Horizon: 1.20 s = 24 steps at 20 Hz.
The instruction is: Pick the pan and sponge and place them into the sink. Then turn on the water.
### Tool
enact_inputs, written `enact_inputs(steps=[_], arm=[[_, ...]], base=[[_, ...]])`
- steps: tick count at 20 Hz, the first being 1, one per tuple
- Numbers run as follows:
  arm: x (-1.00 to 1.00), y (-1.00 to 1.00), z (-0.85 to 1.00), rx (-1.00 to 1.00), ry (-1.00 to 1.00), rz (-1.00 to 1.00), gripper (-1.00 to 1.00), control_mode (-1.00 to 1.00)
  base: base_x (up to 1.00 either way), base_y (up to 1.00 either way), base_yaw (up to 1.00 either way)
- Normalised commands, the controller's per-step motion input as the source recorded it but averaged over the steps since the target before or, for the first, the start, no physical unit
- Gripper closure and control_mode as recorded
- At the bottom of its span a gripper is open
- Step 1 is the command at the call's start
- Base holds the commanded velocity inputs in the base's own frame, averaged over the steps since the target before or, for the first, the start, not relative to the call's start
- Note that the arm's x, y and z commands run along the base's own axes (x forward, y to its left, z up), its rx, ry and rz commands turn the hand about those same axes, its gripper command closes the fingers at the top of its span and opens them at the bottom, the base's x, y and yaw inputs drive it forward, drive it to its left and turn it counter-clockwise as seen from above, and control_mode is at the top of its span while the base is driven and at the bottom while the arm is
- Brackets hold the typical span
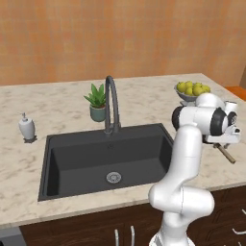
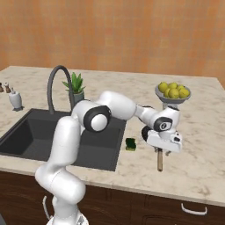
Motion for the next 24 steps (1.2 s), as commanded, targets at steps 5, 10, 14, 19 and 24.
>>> enact_inputs(steps=[5, 10, 14, 19, 24], arm=[[0.00, 0.12, 0.00, 0.00, 0.00, 0.06, 1.00, -1.00], [-0.30, 0.12, 0.21, 0.00, 0.00, 0.16, 1.00, -1.00], [-0.20, 0.25, 0.54, 0.00, -0.01, 0.17, 1.00, -1.00], [-0.11, 0.41, 0.69, 0.00, -0.15, 0.23, 1.00, -1.00], [-0.01, 0.75, 0.52, -0.03, -0.20, 0.30, 1.00, -1.00]], base=[[0.00, 0.00, 0.00], [0.00, 0.00, 0.00], [0.00, 0.00, 0.00], [0.00, 0.00, 0.00], [0.00, 0.00, 0.00]])
